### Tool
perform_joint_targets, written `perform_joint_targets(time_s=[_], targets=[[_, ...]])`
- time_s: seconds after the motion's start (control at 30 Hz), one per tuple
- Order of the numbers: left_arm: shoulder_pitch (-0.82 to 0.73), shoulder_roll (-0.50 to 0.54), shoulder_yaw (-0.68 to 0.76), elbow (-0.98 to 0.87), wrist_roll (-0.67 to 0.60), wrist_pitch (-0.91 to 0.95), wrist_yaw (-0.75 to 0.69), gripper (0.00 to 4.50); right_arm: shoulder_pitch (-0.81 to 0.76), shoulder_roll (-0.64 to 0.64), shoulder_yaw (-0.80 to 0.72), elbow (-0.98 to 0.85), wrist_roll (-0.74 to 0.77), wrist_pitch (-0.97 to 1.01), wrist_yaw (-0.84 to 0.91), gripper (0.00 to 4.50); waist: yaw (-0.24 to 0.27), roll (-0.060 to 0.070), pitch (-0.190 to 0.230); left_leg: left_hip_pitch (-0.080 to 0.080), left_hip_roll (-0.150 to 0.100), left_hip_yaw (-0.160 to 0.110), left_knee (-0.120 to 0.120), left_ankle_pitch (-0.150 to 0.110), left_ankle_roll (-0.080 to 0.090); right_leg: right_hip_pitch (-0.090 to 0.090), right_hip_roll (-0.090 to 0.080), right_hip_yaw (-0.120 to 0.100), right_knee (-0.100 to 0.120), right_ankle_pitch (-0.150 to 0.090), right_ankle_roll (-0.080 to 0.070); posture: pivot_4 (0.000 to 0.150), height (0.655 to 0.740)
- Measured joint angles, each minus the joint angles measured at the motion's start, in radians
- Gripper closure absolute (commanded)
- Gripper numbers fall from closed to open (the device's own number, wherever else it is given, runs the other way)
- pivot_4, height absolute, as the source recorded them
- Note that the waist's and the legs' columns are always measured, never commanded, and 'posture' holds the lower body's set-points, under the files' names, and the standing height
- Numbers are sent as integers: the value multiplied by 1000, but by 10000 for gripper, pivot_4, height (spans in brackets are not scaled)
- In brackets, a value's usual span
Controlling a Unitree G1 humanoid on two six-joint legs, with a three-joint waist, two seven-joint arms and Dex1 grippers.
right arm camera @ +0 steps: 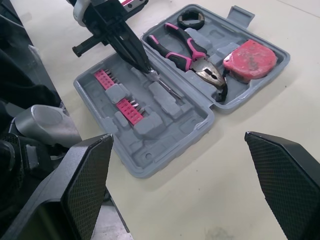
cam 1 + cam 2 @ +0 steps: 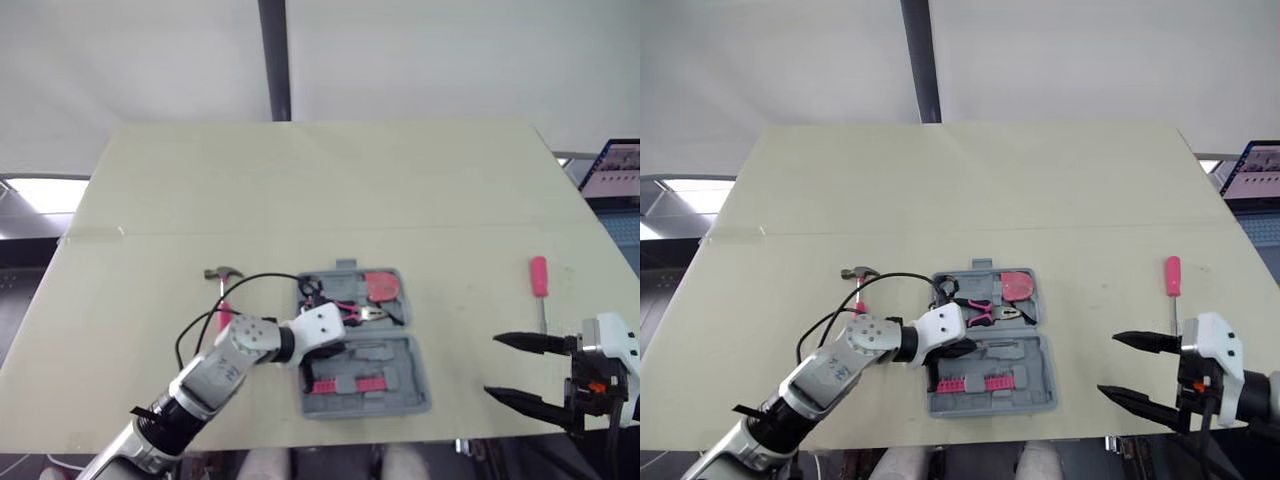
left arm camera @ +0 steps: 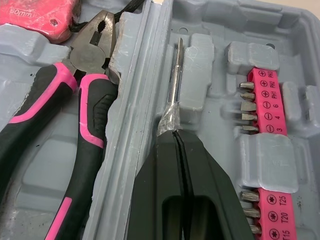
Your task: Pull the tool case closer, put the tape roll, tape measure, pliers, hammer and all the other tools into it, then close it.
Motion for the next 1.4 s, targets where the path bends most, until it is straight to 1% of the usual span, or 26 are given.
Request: perform_joint_targets(time_s=[0.1,0.2,0.5,0.87,1.27,1.4], targets=[[-14,-5,-5,18,0,2,-6,44711,3,0,0,2,-4,0,2,0,2,1,-1,3,0,-1,-1,0,0,4,0,-1,-2,0,0,1500,7400],[-23,-6,-12,32,0,3,-15,44711,3,0,0,2,-7,0,7,0,2,1,-1,13,0,-1,-5,0,0,14,0,-1,-5,0,0,1500,7400],[-30,-20,-21,59,1,3,-30,44711,20,0,0,2,-8,-1,9,0,10,3,-3,15,-1,-1,-4,0,0,16,0,-1,-6,0,0,1500,7400],[-29,-40,-29,103,10,-34,-31,44711,22,0,0,3,-8,-2,9,0,18,5,-11,18,-2,-8,-4,0,1,26,0,-1,-11,0,0,1500,7400],[-35,-61,-51,129,35,-43,-35,44711,23,0,0,3,-9,-2,9,0,21,5,-24,17,-5,-15,-5,-1,1,32,1,-1,-18,0,0,1500,7400],[-34,-82,-88,163,48,-47,-41,44711,24,0,-1,4,-10,-1,9,0,17,7,-25,17,-4,-15,-5,-1,1,32,1,-1,-19,0,0,1500,7400]])
